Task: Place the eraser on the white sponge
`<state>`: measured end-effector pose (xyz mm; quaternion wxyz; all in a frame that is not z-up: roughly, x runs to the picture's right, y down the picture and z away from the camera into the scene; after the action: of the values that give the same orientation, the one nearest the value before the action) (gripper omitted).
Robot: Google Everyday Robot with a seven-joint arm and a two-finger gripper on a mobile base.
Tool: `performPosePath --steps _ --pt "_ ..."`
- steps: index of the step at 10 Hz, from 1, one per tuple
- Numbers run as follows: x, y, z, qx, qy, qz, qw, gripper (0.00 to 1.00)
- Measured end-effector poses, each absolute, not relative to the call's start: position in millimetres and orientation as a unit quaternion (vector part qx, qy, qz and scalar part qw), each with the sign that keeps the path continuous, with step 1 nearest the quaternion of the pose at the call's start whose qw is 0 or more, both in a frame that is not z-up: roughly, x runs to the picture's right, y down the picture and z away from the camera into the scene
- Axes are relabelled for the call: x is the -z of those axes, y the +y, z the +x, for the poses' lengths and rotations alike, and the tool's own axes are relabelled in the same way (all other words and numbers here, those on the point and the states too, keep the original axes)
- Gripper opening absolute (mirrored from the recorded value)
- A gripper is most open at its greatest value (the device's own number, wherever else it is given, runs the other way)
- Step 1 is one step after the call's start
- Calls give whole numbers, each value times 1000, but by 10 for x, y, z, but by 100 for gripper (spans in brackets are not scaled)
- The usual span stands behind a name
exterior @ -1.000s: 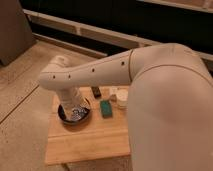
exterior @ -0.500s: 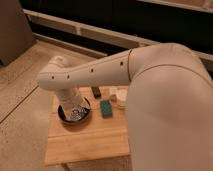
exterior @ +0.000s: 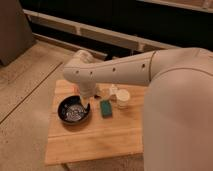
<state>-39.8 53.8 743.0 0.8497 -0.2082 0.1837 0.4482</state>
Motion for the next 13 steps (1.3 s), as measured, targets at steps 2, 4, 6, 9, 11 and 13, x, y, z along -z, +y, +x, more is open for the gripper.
performPosePath --steps 2,4,6,9,11,13 --pt "-7574 434 -256 -443 171 -211 854 65" --pt "-7761 138 -176 -462 124 -208 853 65" --pt "-7933 -241 -152 -488 54 -198 848 65" --pt "-8045 -530 -24 -515 11 -185 837 65" --pt "-8035 -526 -82 -514 8 -188 837 65" --pt "-8049 -520 -66 -517 9 -191 834 65"
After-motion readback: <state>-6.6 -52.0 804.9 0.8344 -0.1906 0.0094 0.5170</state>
